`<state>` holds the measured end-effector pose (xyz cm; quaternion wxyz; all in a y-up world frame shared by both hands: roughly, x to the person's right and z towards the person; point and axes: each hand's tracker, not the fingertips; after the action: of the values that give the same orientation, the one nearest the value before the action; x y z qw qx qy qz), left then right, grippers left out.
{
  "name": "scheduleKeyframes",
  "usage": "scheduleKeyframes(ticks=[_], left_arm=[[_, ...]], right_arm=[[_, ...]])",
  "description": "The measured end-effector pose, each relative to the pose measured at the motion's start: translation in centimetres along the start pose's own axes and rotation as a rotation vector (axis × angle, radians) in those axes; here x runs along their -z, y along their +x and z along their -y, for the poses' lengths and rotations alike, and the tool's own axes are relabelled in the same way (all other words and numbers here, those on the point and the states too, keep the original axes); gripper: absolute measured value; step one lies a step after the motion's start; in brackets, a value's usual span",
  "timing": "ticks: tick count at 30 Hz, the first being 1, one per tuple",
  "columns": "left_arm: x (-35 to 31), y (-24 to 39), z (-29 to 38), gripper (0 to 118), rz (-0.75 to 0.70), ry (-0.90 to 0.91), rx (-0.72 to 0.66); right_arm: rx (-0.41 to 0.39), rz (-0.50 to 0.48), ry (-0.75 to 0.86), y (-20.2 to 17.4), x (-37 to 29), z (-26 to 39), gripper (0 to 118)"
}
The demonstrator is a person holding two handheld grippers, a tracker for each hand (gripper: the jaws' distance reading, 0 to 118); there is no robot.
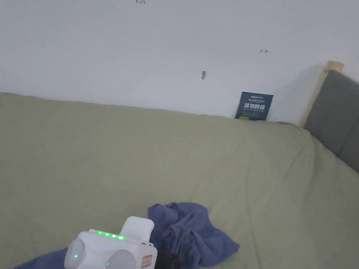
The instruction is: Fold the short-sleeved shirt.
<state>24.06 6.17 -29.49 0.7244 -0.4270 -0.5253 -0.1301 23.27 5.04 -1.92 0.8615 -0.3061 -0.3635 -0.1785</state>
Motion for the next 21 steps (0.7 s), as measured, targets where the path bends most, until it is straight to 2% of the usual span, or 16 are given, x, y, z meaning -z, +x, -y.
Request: scheduleKeyframes(ticks=[1, 3, 4, 5, 6, 7, 8, 10, 14, 17, 21], left_arm=[[-2.3, -0.2, 1.1, 114, 0.000, 0.013, -0.007], [-2.5, -5.9, 2.0, 112, 0.010, 0.058, -0.046], [-4.6, -7.0, 3.3, 106, 0.021, 0.092, -0.062], [-6.6, -8.1, 4.5, 95, 0.029, 0.116, -0.072], [-8.5, -9.0, 5.7, 71, 0.024, 0.134, -0.085], [-13.0, -7.5, 7.5, 20, 0.000, 0.188, -0.084], [-15.1, -8.0, 9.0, 5, -0.040, 0.204, -0.083], [-18.7, -9.0, 11.4, 5, -0.104, 0.285, -0.128], [-24.3, -11.4, 16.0, 5, -0.158, 0.274, -0.137], [-25.3, -12.0, 17.2, 5, -0.261, 0.266, -0.142], [-25.5, -13.4, 17.6, 5, -0.248, 0.251, -0.199]], right_arm=[[0.000, -0.005, 0.010, -0.4, -0.4, -0.3, 0], [-0.004, -0.019, 0.027, -0.9, -0.9, -0.5, 0], [-0.011, -0.024, 0.037, -1.3, -1.1, -0.6, 0], [-0.024, -0.034, 0.051, -1.8, -1.3, -0.8, 0], [-0.031, -0.038, 0.053, -2.1, -1.5, -0.8, 0], [-0.040, -0.046, 0.062, -2.6, -1.7, -0.9, 0], [-0.047, -0.053, 0.076, -3.0, -2.0, -0.9, 0], [-0.049, -0.066, 0.093, -3.6, -2.0, -0.6, 0], [-0.071, -0.092, 0.103, -5.4, -2.9, -0.5, 0], [-0.082, -0.107, 0.105, -6.2, -3.0, 0.1, 0], [-0.098, -0.120, 0.091, -7.8, -3.5, 0.7, 0]])
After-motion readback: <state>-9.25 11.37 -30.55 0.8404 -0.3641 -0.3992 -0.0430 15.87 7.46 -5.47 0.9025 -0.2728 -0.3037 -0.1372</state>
